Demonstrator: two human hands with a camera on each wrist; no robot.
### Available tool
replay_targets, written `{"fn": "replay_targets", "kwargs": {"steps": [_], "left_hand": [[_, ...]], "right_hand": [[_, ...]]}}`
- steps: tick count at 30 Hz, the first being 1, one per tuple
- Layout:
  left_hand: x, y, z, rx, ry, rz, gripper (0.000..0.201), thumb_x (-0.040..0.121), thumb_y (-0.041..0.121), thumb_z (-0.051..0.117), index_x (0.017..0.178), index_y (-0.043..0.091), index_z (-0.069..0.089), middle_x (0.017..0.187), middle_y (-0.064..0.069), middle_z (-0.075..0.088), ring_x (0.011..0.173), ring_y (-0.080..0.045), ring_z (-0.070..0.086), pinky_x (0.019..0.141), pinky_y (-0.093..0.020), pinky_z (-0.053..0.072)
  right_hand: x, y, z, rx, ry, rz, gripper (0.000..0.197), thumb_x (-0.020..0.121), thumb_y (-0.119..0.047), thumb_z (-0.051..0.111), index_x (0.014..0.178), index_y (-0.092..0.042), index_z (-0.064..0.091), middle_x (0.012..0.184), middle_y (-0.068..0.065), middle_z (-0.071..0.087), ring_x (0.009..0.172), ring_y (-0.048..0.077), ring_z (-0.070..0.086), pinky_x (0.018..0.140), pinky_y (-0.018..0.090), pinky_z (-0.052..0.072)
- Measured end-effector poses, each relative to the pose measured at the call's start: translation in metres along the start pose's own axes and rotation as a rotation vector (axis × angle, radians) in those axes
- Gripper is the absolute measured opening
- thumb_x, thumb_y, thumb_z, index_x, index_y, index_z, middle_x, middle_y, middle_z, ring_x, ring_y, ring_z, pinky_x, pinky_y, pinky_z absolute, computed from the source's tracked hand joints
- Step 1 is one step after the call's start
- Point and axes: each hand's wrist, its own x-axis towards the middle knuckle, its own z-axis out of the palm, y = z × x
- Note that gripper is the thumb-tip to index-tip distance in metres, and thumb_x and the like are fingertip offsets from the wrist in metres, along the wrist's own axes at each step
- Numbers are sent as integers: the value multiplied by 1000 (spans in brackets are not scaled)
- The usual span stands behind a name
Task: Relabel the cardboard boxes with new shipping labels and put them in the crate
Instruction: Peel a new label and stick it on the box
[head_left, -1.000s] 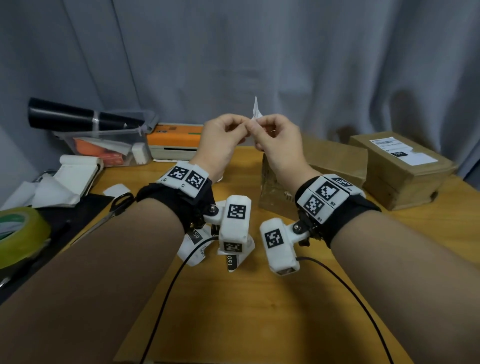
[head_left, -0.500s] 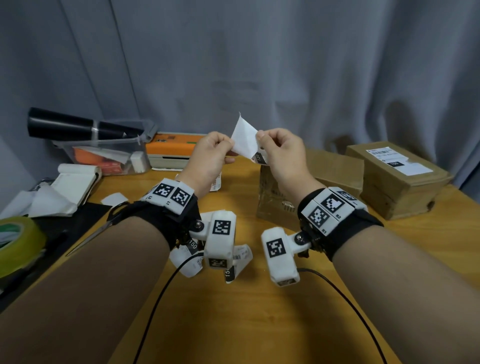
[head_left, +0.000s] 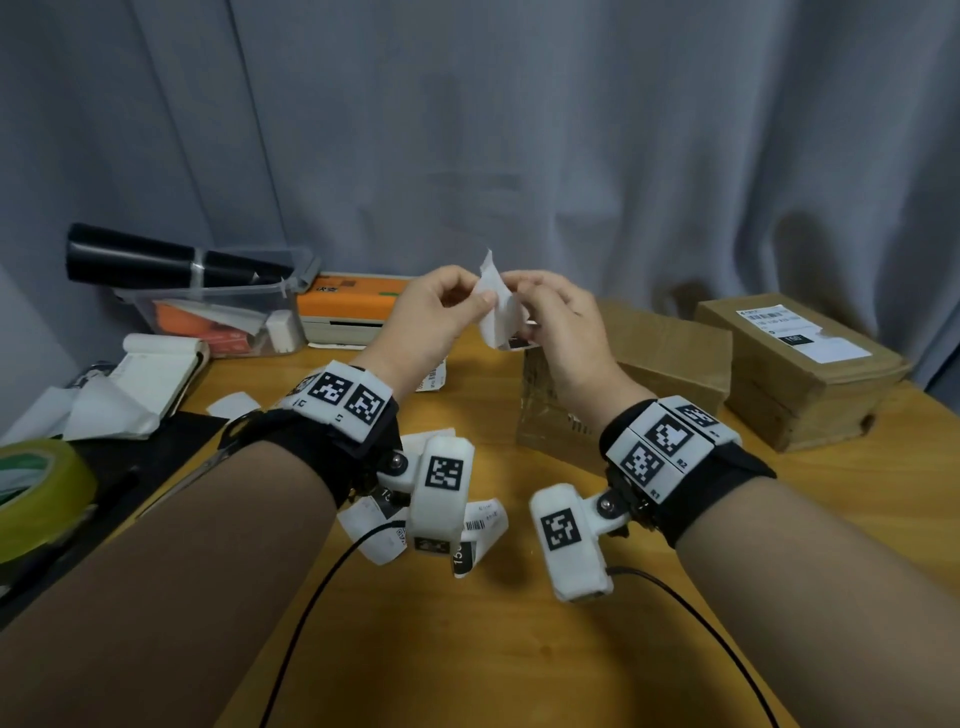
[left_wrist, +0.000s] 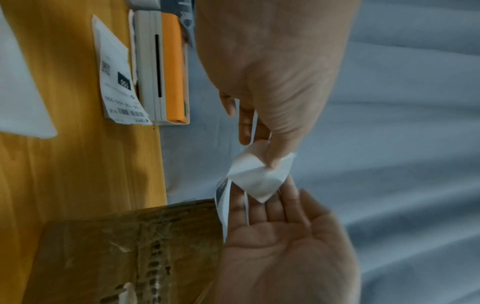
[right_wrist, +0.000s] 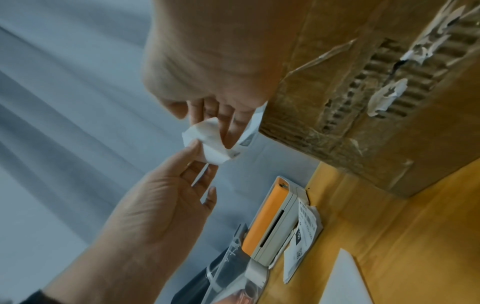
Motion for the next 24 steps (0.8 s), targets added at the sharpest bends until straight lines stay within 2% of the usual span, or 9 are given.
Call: {"fn": "replay_targets", "kwargs": {"steps": [3,6,9,11,14,16,19,22,24], "left_hand": [[-3,5,2,100,-13,84,20,92,20,58,91,3,68,83,-4,65,78,-9,58,78,-23,48],[-2,6,3,184,-12,134,22,93,21,55,91,4,69,85,-10,66,83,-21,60,83,-35,47],[-1,7,3,154,-2,126,23,92,25,55,84,8,68,82,-8,64,80,-17,57,85,-40,45],[-2,7,3,69,14,77,24,91,21,54,80,3,65,78,-6,59,77,-12,54,82,-33,44],[-5,5,3,-60,31,6,23,94,13,51,82,-5,59,75,0,55,74,-7,52,73,-13,42],[-7,3,3,-105,55,-31,20,95,14,50,82,1,57,74,3,53,72,-3,51,70,-7,41],[-8,-1,0,-142,93,-91,22,96,17,47,76,10,51,74,5,51,69,1,50,68,-7,40],[-9,-6,0,-161,118,-131,26,98,20,45,73,15,50,81,-1,56,78,-5,54,75,-14,43],[-8,-9,1,-154,153,-147,26,98,22,44,75,13,52,88,-8,57,86,-14,54,82,-24,44]], "right_hand": [[0,-1,0,-95,-10,-67,18,92,-25,60,89,-11,70,81,-1,68,78,11,63,68,27,53],[2,-1,0,-76,38,-70,13,90,-17,63,80,-13,70,74,-2,67,65,2,59,58,18,48],[2,-2,-1,-25,62,-13,18,90,-17,62,74,-13,67,70,0,63,62,8,56,51,21,46],[1,-4,0,4,60,37,20,91,-19,60,73,-11,64,68,2,60,58,11,55,47,23,46],[1,-8,4,39,99,93,24,93,-21,57,72,-12,60,67,4,56,54,14,53,42,22,43],[1,-9,6,68,144,117,25,94,-22,55,71,-12,58,70,6,56,59,17,54,44,23,45],[5,-7,7,114,226,131,24,94,-23,54,78,-6,57,78,13,56,70,23,54,49,26,47],[5,-6,10,87,284,113,24,94,-25,53,82,-4,57,78,12,55,74,22,50,62,32,43],[3,-6,12,78,299,103,26,95,-25,52,76,-8,55,72,5,54,70,17,50,62,28,43]]}}
